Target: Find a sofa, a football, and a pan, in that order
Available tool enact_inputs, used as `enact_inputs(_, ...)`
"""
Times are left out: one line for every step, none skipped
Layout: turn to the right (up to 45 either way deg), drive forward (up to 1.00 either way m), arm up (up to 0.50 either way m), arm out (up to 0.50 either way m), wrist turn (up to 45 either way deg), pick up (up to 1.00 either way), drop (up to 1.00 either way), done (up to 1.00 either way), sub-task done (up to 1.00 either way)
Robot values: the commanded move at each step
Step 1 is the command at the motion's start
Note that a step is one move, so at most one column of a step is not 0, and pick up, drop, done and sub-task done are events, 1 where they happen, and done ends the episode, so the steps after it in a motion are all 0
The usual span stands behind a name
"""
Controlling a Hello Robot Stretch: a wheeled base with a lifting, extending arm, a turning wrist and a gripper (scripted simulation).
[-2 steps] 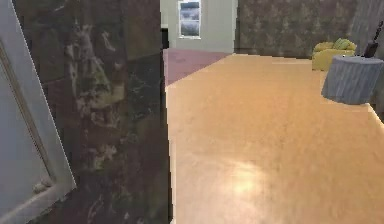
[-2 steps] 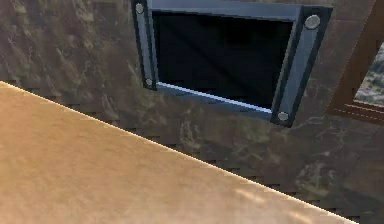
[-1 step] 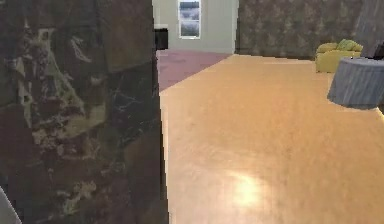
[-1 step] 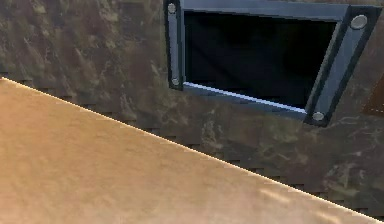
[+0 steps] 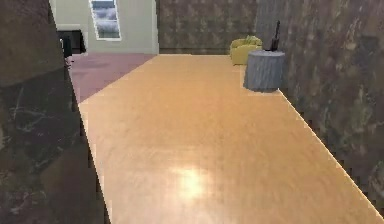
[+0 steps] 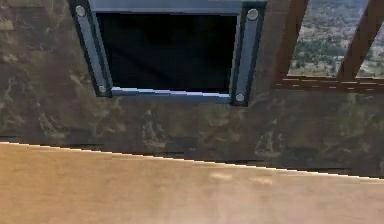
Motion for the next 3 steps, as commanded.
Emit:
enact_inputs(0.0,1.00,0.00,0.00,0.0,0.00,0.00,0.00,0.00)
enact_inputs(-30.0,0.00,0.00,0.00,0.0,0.00,0.00,0.00,0.00)
enact_inputs(-3.0,0.00,0.00,0.00,0.0,0.00,0.00,0.00,0.00)
